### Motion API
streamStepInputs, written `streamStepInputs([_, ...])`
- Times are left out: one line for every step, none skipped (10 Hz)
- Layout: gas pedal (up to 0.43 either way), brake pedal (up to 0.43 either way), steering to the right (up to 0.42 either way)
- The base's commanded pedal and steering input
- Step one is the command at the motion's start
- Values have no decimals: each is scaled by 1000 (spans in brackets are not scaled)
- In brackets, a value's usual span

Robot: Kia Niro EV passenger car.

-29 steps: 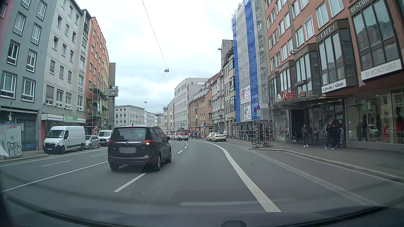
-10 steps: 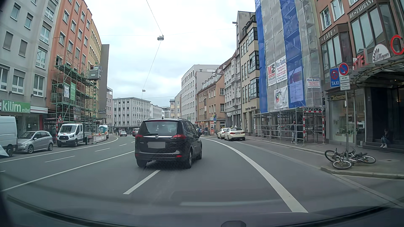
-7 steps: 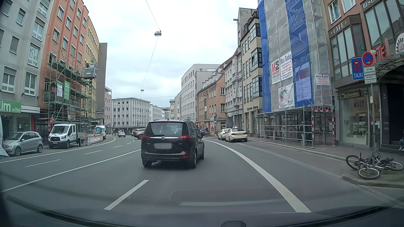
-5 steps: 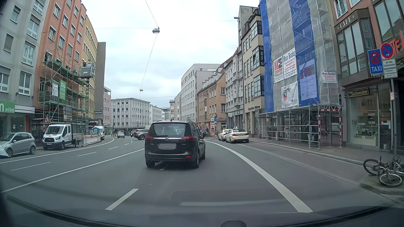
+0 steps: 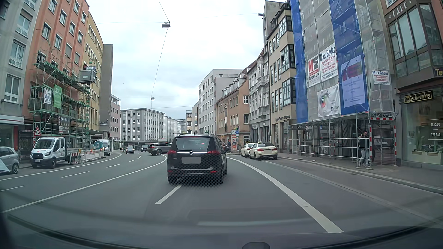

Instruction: Follow the waypoints while adhering to traffic rules and regulations

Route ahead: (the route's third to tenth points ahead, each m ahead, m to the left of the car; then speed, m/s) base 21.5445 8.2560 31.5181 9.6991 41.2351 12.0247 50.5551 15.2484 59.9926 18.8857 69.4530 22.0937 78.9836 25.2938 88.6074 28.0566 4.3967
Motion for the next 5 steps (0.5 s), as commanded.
streamStepInputs([0,0,-18])
streamStepInputs([0,0,-20])
streamStepInputs([0,0,-22])
streamStepInputs([0,0,-23])
streamStepInputs([0,0,-24])
